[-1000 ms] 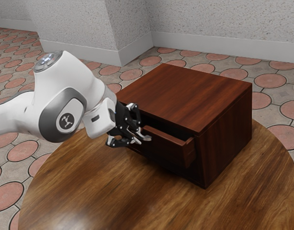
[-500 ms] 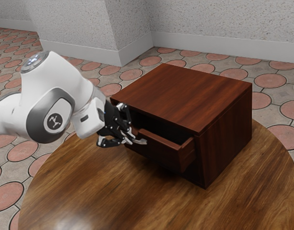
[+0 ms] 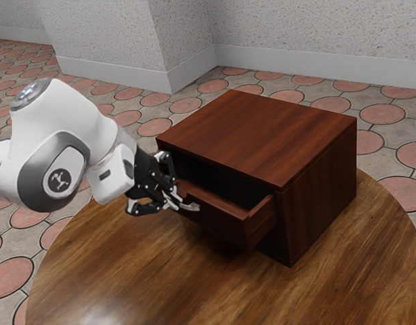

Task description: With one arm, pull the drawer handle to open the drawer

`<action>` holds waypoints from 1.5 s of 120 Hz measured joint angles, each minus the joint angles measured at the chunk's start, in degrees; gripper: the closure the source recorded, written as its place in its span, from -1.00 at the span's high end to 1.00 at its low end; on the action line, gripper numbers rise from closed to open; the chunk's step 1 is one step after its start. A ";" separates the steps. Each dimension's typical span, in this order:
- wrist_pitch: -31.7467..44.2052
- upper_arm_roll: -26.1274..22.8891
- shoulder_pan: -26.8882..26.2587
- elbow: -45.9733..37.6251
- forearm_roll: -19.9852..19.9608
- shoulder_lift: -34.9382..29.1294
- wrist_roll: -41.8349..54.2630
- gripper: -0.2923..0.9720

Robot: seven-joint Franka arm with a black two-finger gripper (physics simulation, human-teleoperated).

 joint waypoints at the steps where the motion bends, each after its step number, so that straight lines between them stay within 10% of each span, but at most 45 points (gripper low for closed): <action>1: 0.00 0.00 0.00 -0.07 0.00 -0.09 0.00 -0.61; 180: -3.36 1.26 2.25 -12.47 0.19 -16.14 -0.20 -0.61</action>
